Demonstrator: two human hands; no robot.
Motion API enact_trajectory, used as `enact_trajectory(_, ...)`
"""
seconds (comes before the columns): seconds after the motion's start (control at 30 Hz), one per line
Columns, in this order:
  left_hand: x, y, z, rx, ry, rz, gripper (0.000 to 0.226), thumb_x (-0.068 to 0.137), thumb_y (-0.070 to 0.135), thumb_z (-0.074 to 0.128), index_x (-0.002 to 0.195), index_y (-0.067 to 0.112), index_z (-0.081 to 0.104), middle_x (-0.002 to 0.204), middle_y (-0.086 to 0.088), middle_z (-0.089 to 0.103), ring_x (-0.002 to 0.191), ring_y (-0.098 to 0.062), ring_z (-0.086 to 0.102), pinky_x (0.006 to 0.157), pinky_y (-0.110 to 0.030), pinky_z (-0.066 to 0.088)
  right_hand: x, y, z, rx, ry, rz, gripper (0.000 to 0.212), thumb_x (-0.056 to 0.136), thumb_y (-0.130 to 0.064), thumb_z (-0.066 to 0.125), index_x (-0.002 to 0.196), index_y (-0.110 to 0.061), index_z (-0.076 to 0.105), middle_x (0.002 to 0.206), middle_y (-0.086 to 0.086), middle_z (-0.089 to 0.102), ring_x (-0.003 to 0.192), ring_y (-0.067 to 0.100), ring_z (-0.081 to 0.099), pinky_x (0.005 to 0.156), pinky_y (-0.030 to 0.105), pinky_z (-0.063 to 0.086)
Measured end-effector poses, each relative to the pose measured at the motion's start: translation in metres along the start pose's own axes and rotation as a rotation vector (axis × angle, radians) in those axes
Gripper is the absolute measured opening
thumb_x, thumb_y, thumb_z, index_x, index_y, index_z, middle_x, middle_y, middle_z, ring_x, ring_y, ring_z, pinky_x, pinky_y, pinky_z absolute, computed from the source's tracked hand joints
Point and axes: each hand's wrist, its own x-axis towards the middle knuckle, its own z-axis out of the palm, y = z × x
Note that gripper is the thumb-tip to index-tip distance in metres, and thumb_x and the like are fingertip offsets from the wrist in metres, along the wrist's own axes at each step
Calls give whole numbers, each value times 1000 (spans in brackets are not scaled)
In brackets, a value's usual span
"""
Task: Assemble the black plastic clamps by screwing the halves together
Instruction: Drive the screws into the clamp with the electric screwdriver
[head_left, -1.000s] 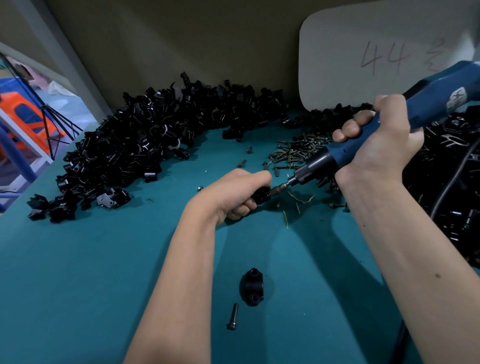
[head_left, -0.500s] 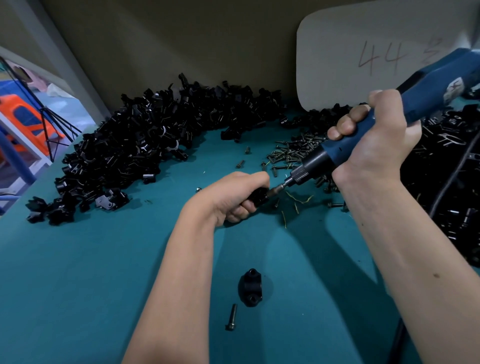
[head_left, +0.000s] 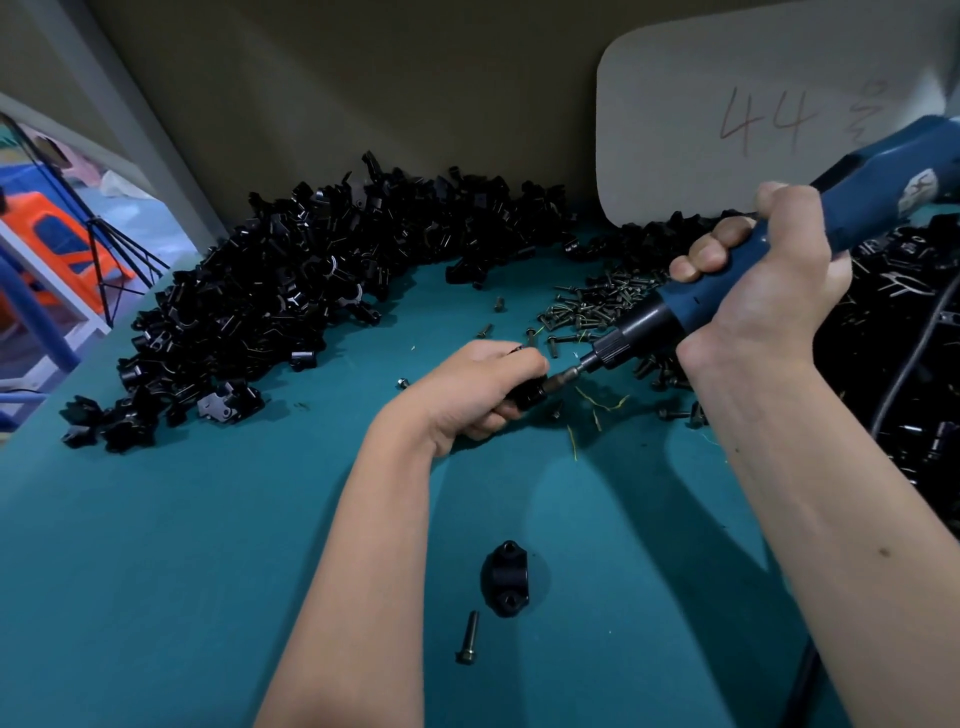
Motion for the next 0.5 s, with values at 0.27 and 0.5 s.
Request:
enact_trajectory(0.27,-2,-2,1,-319,-70,24,48,107,40,44,67,13,50,41,1,37,31,-9,22,39,-11,15,15,-8,0,167,48,97,25,94,-18,62,103,-11,40,64,0,46,49,14,42,47,27,37)
enact_trajectory(0.5,1,1,14,-136,84,72,58,105,55,43,60,20,48,41,4,32,36,-12,20,42,-18,13,22,-9,-6,120,134,30,38,85,-12,69,113,-9,44,67,6,49,51,20,43,56,33,39)
